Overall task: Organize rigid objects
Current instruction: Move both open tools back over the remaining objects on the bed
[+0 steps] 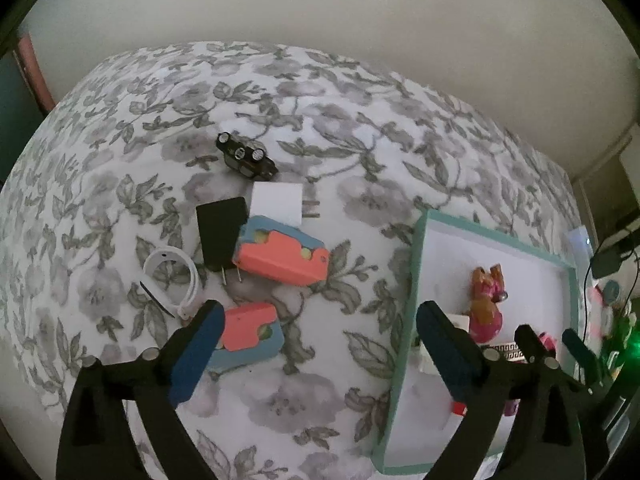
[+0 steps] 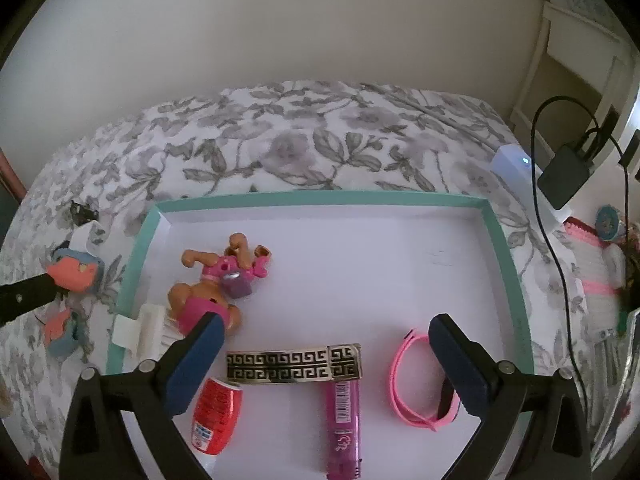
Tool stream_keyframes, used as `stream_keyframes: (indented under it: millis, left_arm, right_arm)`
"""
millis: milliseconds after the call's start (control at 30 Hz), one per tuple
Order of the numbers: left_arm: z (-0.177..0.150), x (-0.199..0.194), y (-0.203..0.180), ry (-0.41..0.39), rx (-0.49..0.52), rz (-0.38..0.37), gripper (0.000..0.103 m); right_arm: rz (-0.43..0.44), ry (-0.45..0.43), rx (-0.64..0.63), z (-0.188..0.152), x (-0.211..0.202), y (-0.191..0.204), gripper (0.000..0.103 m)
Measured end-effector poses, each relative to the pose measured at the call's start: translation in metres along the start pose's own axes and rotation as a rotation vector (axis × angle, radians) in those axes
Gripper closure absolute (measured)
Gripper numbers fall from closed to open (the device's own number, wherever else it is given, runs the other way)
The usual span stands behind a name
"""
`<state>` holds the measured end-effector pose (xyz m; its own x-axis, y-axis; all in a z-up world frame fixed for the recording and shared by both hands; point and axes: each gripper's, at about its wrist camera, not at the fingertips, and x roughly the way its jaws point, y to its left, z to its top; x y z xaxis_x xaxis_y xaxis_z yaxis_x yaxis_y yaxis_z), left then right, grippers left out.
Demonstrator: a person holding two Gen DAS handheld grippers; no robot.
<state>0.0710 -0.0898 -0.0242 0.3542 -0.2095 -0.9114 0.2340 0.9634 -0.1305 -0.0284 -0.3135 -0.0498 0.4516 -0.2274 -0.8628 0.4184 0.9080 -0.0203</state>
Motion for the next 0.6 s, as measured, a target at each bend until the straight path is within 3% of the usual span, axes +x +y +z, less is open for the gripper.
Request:
stream_keyframes:
  millis: [200,367,600]
  left_arm:
    - [0.003,-0.001,0.007,-0.026,-0.013,-0.006,0.005]
    - [0.012,-0.008,0.036,-0.057,-0.089,0.008,0.005]
    - [0.018,-0.015,0.078,-0.089,-0.123,0.115,0.005]
  right_arm:
    - [-0.003,0.007,-0.008,-0.001,0.002,0.003,0.0]
    - [0.005,0.003,-0.033,0.0,-0.001,0.012,0.0]
    - [0.087,-0.006,-0.037,0.003,-0.008,0.042,0.0]
